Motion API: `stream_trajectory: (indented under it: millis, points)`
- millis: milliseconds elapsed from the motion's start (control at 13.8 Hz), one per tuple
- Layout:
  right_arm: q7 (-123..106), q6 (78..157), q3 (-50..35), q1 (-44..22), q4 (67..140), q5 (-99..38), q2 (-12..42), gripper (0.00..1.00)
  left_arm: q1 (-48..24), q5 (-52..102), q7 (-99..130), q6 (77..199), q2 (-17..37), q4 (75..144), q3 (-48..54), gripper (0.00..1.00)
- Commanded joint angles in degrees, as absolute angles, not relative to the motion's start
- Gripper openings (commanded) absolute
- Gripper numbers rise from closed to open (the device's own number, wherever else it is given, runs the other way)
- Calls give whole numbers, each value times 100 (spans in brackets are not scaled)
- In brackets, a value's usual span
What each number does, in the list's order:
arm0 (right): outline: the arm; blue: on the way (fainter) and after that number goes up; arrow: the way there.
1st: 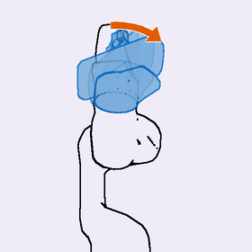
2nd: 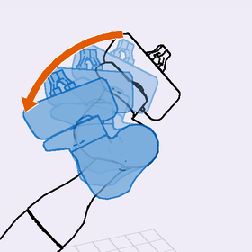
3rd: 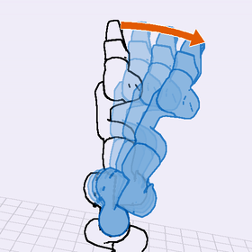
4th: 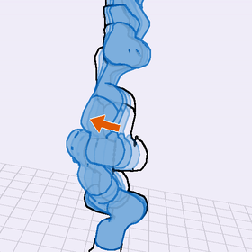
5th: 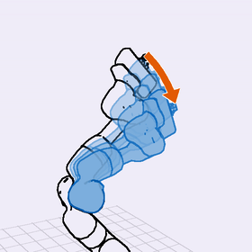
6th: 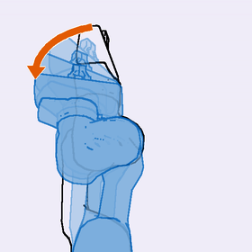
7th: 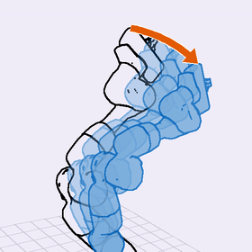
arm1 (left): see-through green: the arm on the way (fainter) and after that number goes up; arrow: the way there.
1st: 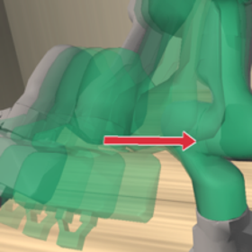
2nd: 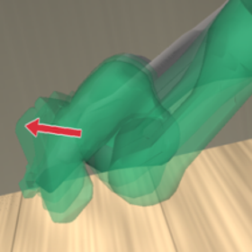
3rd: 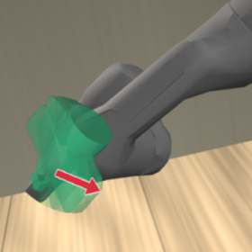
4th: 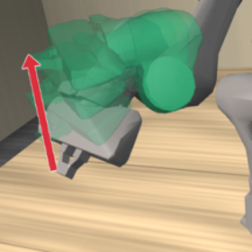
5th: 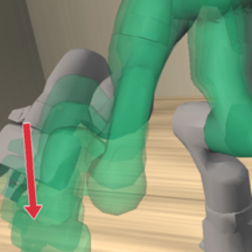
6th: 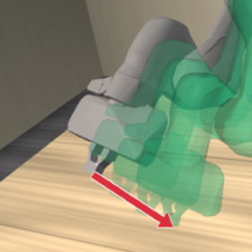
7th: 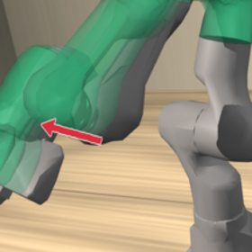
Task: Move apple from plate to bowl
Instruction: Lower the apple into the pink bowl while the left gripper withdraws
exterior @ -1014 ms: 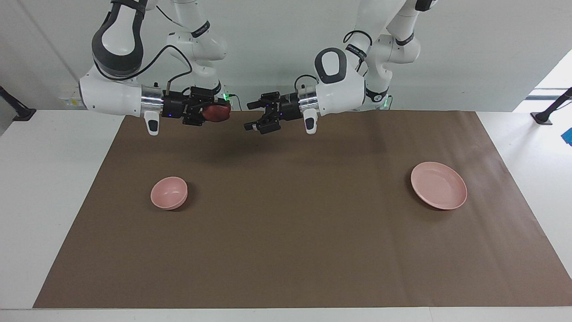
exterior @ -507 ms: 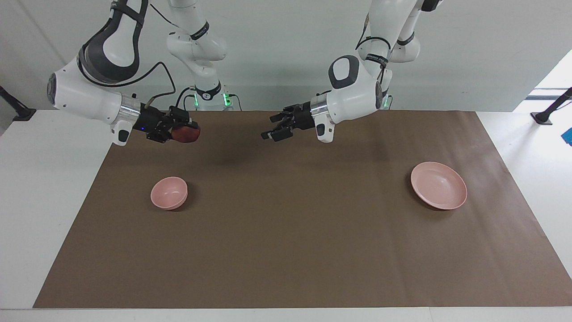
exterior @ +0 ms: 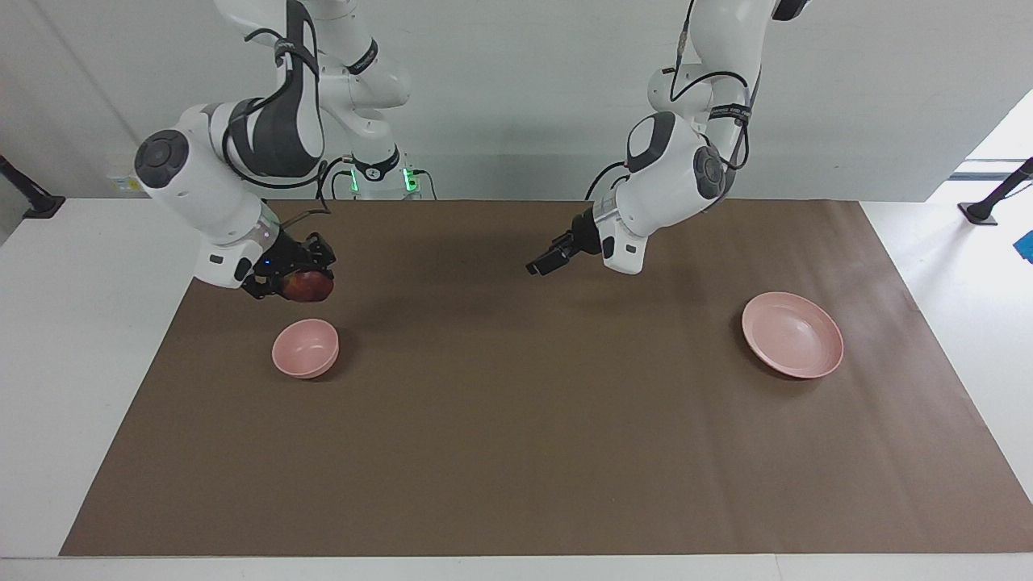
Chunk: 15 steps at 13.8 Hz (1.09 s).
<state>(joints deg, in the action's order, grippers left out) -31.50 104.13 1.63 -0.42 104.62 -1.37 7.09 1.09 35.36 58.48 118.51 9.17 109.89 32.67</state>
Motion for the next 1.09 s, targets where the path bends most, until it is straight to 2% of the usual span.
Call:
stream_trajectory:
  millis: [0,434,652,797,1014]
  points:
    - [-3235,11002,141,-412,10380,902,835,0,377,2894,5434,11655,817,10986,3287,100]
    - [-3225,12144,132,-536,10520,2318,1335,0,1133,2024,3842,11049,756,10864,3270,100]
    - [-3191,12313,132,-545,10669,2479,1415,0,1292,1224,3264,10470,729,10443,3174,100]
    - [-3182,12471,132,-492,10888,2479,1415,0,1030,1002,2535,10144,721,10188,2561,100]
    - [-3094,12586,132,-492,11012,2479,1485,0,30,993,1480,9958,624,9985,1008,100]
